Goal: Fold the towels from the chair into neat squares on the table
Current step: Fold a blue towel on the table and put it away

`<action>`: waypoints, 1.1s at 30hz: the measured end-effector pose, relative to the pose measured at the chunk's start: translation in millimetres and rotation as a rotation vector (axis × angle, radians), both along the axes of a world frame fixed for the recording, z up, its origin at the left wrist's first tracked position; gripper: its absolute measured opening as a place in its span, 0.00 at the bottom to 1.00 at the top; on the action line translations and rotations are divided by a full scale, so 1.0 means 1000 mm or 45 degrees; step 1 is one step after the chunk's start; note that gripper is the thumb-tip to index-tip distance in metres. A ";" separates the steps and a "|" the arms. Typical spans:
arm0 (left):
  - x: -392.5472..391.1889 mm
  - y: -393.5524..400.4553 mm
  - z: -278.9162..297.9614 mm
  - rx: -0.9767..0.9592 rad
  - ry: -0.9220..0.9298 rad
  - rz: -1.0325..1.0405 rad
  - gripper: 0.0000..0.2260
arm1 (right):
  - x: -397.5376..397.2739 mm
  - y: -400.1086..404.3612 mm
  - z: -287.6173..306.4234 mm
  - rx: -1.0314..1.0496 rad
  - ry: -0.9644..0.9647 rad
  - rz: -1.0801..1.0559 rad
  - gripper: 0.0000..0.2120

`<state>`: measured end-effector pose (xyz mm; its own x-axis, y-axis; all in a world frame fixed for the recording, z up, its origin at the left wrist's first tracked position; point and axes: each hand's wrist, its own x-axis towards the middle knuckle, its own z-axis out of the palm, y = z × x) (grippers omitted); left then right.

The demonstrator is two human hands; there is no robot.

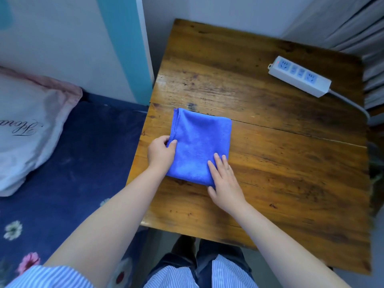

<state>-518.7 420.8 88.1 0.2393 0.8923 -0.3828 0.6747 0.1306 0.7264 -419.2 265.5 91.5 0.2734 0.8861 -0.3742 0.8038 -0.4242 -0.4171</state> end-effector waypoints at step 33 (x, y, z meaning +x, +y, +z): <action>-0.045 -0.040 -0.007 1.054 0.110 -0.936 0.13 | 0.041 0.024 0.060 0.190 0.059 0.014 0.16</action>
<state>-563.5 380.8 80.7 0.8165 0.5317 0.2250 0.4412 -0.8260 0.3509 -378.4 289.1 151.2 0.2491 0.9357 -0.2498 0.7865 -0.3460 -0.5116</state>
